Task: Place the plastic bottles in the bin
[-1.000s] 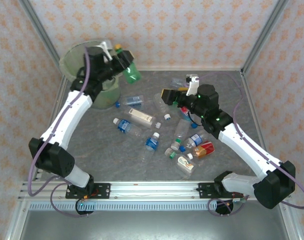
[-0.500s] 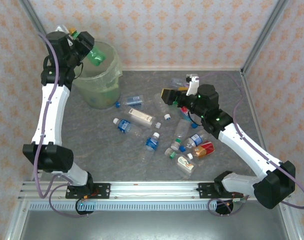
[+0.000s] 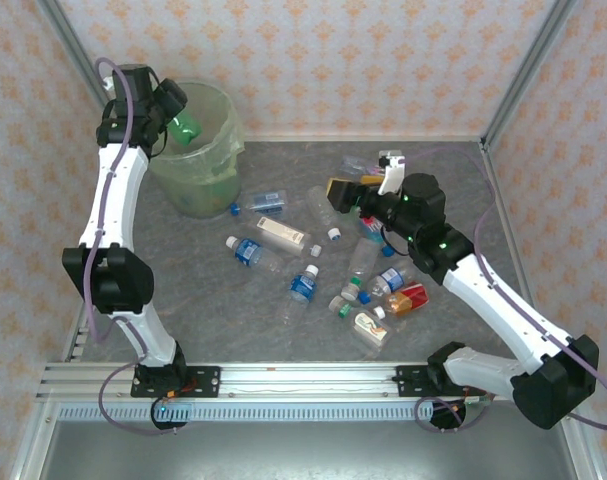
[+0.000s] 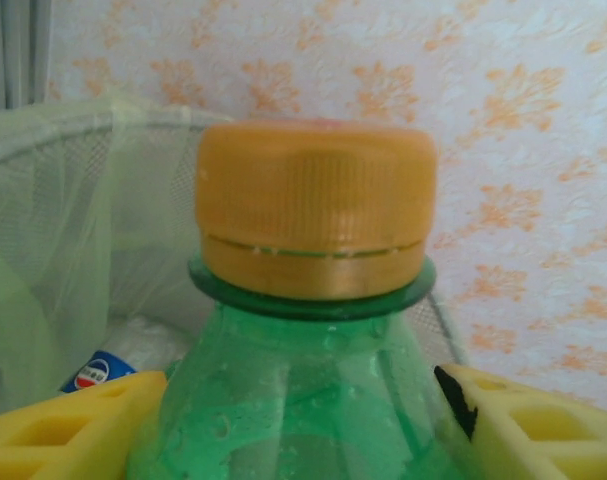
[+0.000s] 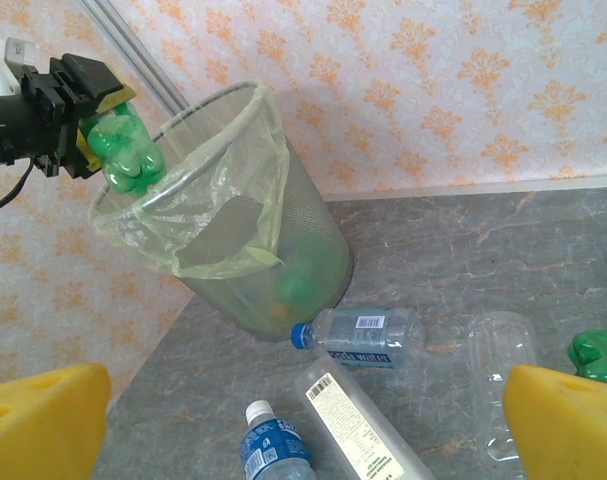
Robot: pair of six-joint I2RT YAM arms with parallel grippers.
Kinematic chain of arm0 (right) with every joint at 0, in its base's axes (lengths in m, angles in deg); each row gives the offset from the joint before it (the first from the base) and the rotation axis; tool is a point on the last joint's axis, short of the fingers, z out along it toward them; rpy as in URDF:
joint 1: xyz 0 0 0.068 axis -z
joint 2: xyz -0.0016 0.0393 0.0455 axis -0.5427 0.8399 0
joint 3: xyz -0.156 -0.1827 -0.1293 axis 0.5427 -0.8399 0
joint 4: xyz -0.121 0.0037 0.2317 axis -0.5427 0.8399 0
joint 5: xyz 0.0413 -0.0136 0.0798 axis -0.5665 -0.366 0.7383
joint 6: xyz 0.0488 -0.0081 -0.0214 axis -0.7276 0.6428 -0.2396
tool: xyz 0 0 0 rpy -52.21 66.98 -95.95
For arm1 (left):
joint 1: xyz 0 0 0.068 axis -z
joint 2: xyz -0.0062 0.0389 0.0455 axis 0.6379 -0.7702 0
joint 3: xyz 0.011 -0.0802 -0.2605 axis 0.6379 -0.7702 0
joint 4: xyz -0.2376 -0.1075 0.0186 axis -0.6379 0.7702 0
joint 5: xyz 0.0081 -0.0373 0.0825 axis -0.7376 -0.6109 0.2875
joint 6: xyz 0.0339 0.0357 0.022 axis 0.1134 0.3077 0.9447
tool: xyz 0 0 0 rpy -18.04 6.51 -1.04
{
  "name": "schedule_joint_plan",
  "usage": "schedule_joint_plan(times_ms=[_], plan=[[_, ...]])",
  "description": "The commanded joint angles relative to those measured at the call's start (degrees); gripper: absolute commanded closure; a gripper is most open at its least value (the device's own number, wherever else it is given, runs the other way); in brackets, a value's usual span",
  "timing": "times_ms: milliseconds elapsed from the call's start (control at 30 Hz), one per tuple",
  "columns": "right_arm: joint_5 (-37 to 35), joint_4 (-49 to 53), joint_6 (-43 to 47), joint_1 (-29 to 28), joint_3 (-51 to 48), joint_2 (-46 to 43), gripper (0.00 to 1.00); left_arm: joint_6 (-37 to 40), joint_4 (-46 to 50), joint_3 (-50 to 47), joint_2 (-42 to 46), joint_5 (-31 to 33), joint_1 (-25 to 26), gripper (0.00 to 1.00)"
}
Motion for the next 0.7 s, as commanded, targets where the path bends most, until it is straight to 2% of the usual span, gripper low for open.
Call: schedule_joint_plan(times_ms=[0, 33, 133, 467, 667], plan=[[-0.7, -0.6, -0.7, -0.3, -0.5, 0.2, 0.0, 2.6, 2.5, 3.2, -0.2, 1.6, -0.1, 0.15], [-0.6, -0.9, -0.8, -0.3, -0.6, 0.6, 0.0, 3.0, 2.4, 3.3, -0.1, 1.5, -0.1, 0.09], [-0.4, -1.7, -1.0, -0.3, -0.4, 1.8, 0.0, 2.9, 2.7, 2.9, 0.7, 1.8, -0.1, 0.01], [-1.2, -2.6, -3.2, -0.3, 1.4, 6.8, 0.0, -0.2, 0.7, -3.3, 5.0, -2.8, 1.2, 0.01], [-5.5, 1.8, -5.2, -0.3, 4.7, 12.2, 0.0, -0.6, -2.8, -9.0, 9.4, -6.2, 3.1, 0.01]])
